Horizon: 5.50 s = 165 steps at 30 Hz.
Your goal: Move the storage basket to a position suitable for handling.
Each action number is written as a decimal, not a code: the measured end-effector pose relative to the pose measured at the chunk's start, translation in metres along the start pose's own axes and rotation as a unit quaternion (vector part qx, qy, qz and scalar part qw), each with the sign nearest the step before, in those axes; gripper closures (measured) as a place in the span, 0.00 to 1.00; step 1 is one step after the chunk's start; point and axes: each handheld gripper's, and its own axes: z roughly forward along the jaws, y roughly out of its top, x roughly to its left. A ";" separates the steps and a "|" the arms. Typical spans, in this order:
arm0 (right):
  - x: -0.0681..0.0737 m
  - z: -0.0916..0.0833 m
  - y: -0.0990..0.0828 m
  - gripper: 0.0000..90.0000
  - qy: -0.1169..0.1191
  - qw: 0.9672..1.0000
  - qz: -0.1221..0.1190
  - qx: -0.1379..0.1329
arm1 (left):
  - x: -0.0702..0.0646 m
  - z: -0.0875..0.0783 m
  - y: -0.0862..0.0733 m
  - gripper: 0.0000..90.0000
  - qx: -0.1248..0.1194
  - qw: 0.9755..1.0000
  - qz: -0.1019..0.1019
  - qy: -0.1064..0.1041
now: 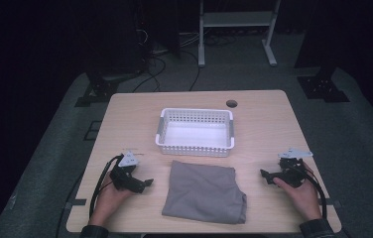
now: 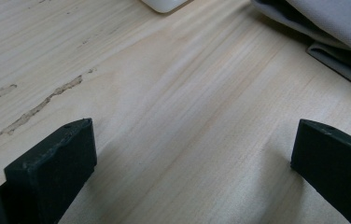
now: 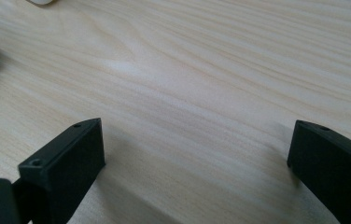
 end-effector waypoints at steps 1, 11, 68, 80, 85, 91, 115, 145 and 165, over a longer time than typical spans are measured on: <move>0.000 0.000 0.000 0.03 0.000 1.000 0.000 0.000 | 0.000 0.000 0.000 0.00 0.001 1.000 -0.002 0.002; 0.000 0.000 0.000 0.04 0.000 1.000 0.000 0.000 | 0.002 -0.002 0.004 0.00 -0.006 1.000 -0.027 0.005; 0.001 0.001 0.001 0.04 -0.002 1.000 0.002 0.000 | 0.052 0.024 0.127 0.45 -0.025 0.996 -0.076 0.041; 0.001 0.001 0.001 0.04 -0.002 1.000 0.002 0.000 | 0.049 0.038 0.129 0.64 -0.007 0.994 -0.095 0.044; 0.001 0.001 0.001 0.04 -0.002 1.000 0.002 0.000 | 0.049 0.043 0.132 0.69 -0.010 0.994 -0.096 0.055; 0.001 0.001 0.000 0.04 -0.002 1.000 0.002 0.000 | 0.047 0.050 0.142 0.74 0.004 0.994 -0.083 0.067; 0.001 0.001 0.000 0.04 -0.002 1.000 0.002 0.000 | 0.044 0.067 0.158 0.72 -0.015 0.994 -0.085 0.064; 0.001 0.001 0.001 0.04 -0.002 1.000 0.002 0.001 | 0.023 0.007 0.103 0.16 -0.011 0.997 -0.061 0.054; 0.007 -0.011 0.010 0.39 0.045 0.999 -0.017 -0.011 | -0.008 -0.005 0.042 0.00 0.009 0.998 -0.031 0.049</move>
